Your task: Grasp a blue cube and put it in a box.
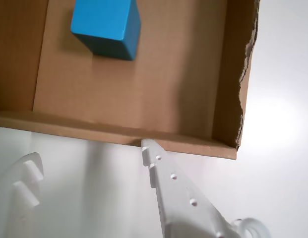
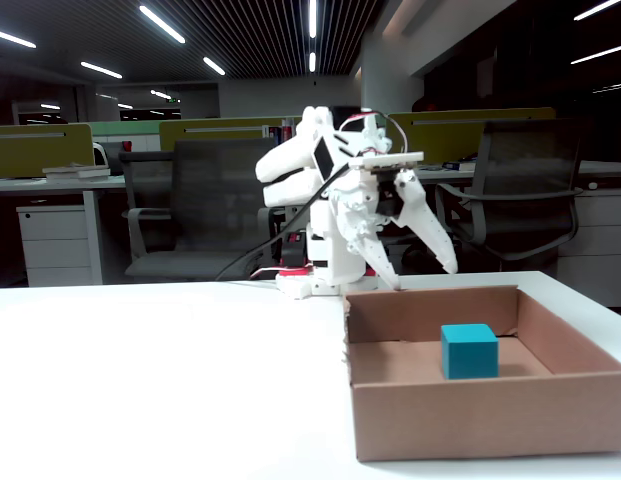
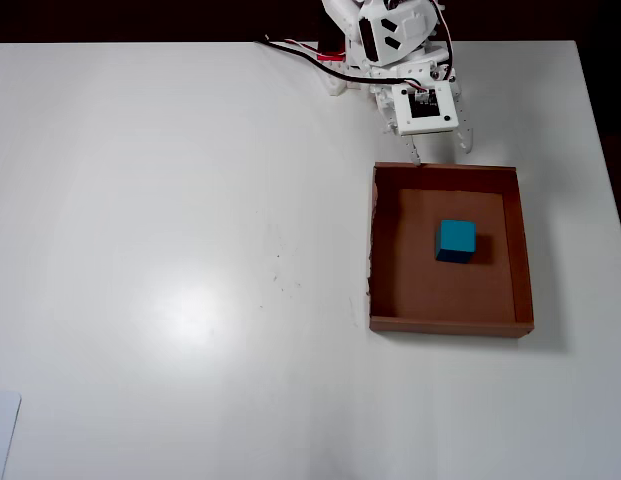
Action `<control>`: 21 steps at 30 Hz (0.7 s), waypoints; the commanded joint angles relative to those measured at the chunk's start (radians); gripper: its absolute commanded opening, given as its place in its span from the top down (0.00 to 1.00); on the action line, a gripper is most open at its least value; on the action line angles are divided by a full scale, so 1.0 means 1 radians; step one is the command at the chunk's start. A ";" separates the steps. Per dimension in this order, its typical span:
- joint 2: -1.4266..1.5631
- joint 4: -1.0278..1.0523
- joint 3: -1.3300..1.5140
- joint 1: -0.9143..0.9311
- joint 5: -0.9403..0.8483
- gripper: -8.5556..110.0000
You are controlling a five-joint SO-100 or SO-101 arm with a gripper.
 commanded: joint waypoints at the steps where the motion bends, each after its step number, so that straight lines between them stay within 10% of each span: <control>1: 0.006 -0.006 -0.006 -0.015 0.003 0.71; 21: 0.005 -0.054 -0.006 -0.012 -0.002 0.71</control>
